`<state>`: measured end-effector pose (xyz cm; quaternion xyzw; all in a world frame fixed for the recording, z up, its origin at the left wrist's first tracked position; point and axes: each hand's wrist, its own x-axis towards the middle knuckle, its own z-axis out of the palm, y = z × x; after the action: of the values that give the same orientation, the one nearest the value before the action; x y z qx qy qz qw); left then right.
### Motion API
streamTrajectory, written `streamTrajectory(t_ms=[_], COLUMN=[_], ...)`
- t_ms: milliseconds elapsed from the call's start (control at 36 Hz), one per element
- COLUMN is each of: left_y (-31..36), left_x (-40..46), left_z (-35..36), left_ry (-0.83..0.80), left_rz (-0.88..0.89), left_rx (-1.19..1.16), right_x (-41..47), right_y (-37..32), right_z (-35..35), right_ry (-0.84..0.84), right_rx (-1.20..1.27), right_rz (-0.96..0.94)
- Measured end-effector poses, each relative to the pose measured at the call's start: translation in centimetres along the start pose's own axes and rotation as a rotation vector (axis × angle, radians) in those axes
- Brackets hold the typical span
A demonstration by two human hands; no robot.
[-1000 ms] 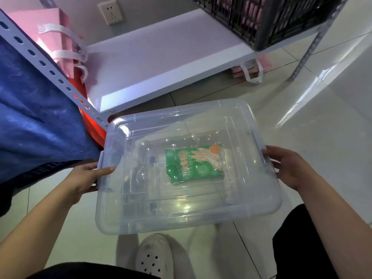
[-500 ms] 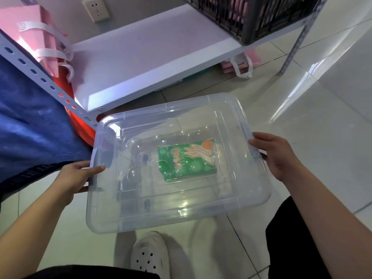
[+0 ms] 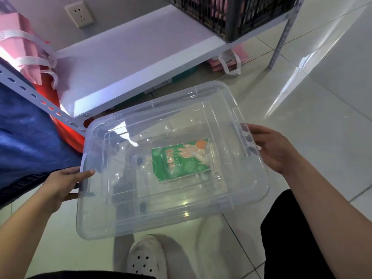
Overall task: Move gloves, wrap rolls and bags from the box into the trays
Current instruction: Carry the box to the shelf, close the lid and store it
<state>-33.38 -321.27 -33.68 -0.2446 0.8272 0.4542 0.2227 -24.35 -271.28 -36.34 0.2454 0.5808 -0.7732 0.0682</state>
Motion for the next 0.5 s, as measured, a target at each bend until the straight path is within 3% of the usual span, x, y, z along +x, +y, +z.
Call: streamTrajectory(t_ms=[111, 333, 444, 500], left_y=[0.0, 0.1, 0.1, 0.1], left_x=[0.0, 0.1, 0.1, -0.1], left_z=[0.0, 0.0, 0.2, 0.5], left_ry=[0.008, 0.024, 0.047, 0.053], left_rz=[0.000, -0.012, -0.020, -0.022], left_rx=[0.000, -0.001, 0.010, 0.009], right_x=[0.0, 0.7, 1.1, 1.1], right_y=[0.5, 1.3, 1.3, 1.0], right_z=[-0.3, -1.5, -1.8, -1.9], right_ry=[0.057, 0.116, 0.308, 0.335], right_rx=[-0.204, -0.339, -0.240, -0.154], right_rz=[-0.053, -0.088, -0.124, -0.054])
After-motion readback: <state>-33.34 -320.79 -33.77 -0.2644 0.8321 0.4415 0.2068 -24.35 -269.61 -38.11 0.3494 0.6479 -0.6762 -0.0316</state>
